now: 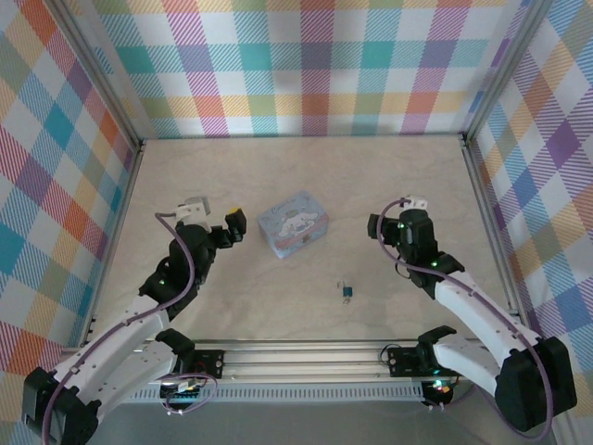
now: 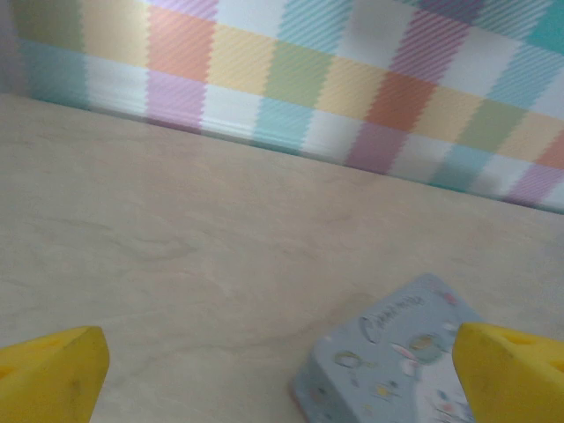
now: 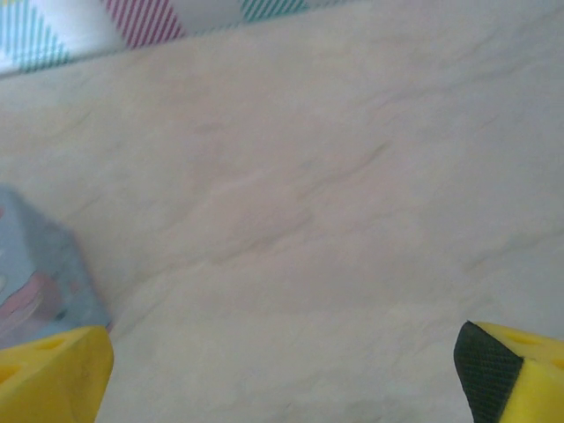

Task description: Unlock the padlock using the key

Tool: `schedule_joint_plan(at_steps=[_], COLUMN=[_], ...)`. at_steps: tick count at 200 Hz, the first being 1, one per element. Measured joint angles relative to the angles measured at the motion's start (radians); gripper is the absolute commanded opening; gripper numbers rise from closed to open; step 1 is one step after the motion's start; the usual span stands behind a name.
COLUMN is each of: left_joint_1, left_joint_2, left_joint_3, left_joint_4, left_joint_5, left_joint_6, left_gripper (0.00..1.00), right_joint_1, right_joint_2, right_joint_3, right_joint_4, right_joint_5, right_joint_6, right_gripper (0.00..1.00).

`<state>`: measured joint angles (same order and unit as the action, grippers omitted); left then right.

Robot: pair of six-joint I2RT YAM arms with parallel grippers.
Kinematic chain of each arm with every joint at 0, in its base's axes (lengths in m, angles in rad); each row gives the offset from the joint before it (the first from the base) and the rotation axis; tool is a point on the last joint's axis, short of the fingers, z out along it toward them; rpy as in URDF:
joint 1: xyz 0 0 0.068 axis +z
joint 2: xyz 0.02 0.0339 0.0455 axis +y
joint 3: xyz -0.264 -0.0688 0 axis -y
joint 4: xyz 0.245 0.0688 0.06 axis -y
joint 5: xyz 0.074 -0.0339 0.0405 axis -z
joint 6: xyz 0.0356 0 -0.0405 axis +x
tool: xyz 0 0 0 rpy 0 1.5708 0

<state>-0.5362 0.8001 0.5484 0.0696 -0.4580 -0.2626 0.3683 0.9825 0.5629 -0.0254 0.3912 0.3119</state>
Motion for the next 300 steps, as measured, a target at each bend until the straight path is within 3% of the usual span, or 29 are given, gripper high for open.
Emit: schedule_joint_plan(at_steps=[72,150,212,257,300], left_joint_1=[0.121,0.265,0.303,0.369,0.388], left_joint_2=[0.098,0.289,0.494,0.626,0.662], left_joint_3=[-0.067,-0.157,-0.234,-0.266,-0.266], left_joint_4=[0.102,0.314,0.602,0.803,0.854], left_joint_5=[-0.189,-0.114,-0.016,0.015,0.066], left_joint_6=[0.119,0.257,0.317,0.289,0.275], left_gripper=[1.00,1.00,1.00,1.00,1.00], right_joint_1=[-0.171,-0.252,-0.297,-0.331,-0.336], right_joint_2=[0.106,0.303,0.541,0.556,0.556], right_joint_3=[-0.139,-0.261,-0.303,-0.212,-0.185], right_joint_4=[0.301,0.697,1.032,0.948,0.921], right_joint_5=[0.044,-0.082,-0.178,-0.204,-0.212], right_joint_6=[-0.139,-0.238,-0.285,-0.272,-0.268], right_gripper=[1.00,1.00,1.00,1.00,1.00])
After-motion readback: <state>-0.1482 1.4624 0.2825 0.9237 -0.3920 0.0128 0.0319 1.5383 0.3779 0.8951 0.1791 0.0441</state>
